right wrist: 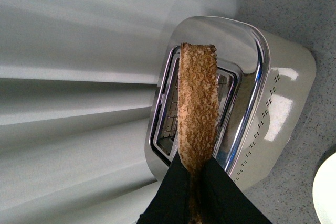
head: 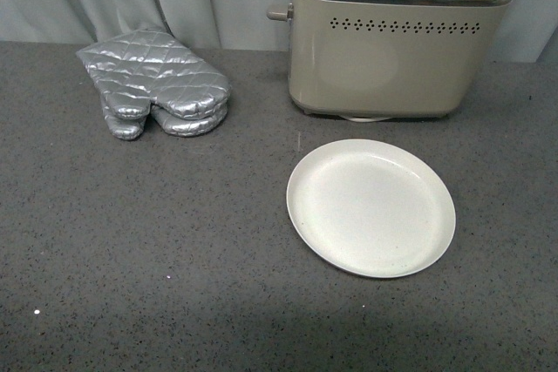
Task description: Put bread into toaster
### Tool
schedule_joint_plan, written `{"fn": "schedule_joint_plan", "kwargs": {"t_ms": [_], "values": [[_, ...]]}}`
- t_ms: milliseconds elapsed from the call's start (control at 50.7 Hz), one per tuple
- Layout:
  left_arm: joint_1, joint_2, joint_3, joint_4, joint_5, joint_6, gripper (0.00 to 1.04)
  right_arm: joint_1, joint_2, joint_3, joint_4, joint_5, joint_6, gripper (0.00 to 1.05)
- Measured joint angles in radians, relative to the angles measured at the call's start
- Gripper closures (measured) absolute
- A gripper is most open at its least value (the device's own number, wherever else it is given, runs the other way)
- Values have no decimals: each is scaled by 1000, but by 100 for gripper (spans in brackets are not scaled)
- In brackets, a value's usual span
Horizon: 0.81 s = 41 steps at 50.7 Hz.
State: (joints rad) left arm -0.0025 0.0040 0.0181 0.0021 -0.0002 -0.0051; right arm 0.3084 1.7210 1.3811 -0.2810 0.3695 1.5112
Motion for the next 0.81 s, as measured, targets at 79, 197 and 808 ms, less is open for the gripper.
{"fn": "schedule_joint_plan", "kwargs": {"t_ms": [79,197,808], "values": [[0,0,0,0,0,0,7,7,37,35,-13,17,16,104],[0,0,0,0,0,0,7,28,121,110,-53,42,39,104],[0,0,0,0,0,0,7,32,250,211,28,31,-138,72]]}}
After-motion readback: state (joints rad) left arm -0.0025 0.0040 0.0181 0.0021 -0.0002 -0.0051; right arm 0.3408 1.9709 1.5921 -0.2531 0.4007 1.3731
